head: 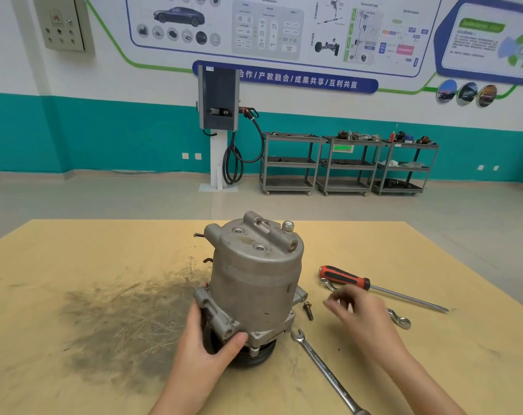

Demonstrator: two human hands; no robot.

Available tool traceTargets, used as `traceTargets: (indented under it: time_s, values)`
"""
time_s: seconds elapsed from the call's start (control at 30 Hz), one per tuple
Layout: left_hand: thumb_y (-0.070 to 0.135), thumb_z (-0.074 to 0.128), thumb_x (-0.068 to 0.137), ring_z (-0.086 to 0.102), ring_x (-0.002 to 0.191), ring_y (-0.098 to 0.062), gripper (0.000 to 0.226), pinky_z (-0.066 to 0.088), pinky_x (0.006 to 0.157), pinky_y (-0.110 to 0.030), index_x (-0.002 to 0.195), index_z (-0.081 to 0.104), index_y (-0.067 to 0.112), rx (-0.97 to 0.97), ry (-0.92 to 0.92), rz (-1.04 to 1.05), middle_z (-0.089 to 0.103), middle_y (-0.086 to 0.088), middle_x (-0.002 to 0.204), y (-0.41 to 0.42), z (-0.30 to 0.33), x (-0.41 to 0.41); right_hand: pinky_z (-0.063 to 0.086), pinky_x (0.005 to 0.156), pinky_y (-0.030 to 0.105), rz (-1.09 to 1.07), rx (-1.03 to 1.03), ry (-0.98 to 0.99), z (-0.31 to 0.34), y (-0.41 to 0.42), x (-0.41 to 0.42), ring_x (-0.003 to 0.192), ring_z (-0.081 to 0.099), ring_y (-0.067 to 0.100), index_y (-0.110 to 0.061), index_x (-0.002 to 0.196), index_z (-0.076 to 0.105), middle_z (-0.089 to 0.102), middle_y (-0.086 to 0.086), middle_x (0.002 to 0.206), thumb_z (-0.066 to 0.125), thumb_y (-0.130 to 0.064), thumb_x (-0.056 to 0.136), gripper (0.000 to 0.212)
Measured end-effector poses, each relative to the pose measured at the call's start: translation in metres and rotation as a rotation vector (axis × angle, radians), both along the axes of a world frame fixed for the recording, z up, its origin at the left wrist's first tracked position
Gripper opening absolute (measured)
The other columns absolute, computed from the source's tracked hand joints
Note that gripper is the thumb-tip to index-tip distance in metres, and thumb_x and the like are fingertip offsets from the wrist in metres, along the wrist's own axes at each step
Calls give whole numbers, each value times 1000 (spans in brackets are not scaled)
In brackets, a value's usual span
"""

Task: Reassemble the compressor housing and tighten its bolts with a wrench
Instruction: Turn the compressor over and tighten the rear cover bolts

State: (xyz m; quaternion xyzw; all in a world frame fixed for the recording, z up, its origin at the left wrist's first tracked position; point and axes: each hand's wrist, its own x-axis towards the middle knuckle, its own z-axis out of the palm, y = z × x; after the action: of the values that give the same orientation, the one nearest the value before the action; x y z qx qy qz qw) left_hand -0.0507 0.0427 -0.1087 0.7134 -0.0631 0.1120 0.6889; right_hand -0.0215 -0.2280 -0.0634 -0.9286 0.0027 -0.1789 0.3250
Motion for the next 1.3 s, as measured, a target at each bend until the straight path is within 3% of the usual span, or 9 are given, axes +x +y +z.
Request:
traceTargets:
  time_s: [0.1,0.17,0.27,0.43,0.57,0.77,1.07,1.2,1.3]
  values:
    - [61,80,51,53,122,12,90,40,104,-22,130,36,57,-9,12,14,59,38,125,0,-2,1,52,65,19,135,627,-83,40,12,5,74,65,15,-21,90,69,71,-3,74,64,-20,92,6]
    - [56,81,56,54,115,18,86,42,95,-18,128,35,59,0,10,18,57,45,119,0,-3,2,52,66,21,287,797,-177,69,22,4,72,61,10,-20,97,71,70,-5,76,59,-21,92,12]
    - [47,81,60,54,111,22,81,42,90,-16,125,34,60,5,8,24,55,50,115,0,-3,3,50,70,17,429,751,-288,101,41,3,75,62,5,-18,102,70,71,-4,80,56,-15,94,17]
    - [65,78,50,52,116,19,93,39,98,-17,129,31,61,20,14,20,55,47,119,1,-2,3,45,69,10,452,602,-181,107,62,6,77,60,-4,-23,99,71,72,-12,82,56,-11,96,20]
    - [66,78,49,52,118,17,92,39,103,-22,128,30,64,36,15,23,55,47,120,1,-1,3,43,71,7,414,593,-181,106,63,9,87,63,-3,-27,98,73,74,-12,94,58,-14,96,19]
    - [66,77,50,52,119,16,94,39,105,-24,129,28,65,43,14,21,55,46,121,1,0,3,46,71,9,447,660,-130,109,69,12,84,64,-2,-22,97,74,75,-8,91,58,-11,95,19]
    - [66,74,52,52,114,21,84,42,88,-9,126,35,59,53,11,43,54,49,117,0,-1,1,47,74,10,490,780,-97,107,74,10,94,67,5,-17,97,75,76,-4,95,60,-7,93,18]
    - [67,74,52,51,114,22,84,40,89,-7,126,35,59,58,17,41,53,50,117,0,1,0,44,58,8,376,737,-99,105,76,10,91,62,16,-21,93,77,72,1,96,65,-15,91,13]
    - [68,74,51,49,116,22,87,38,95,-10,127,32,61,66,26,43,51,51,119,0,1,1,37,47,9,308,683,-102,103,74,11,70,49,19,-26,89,77,64,-15,81,70,-26,87,7]
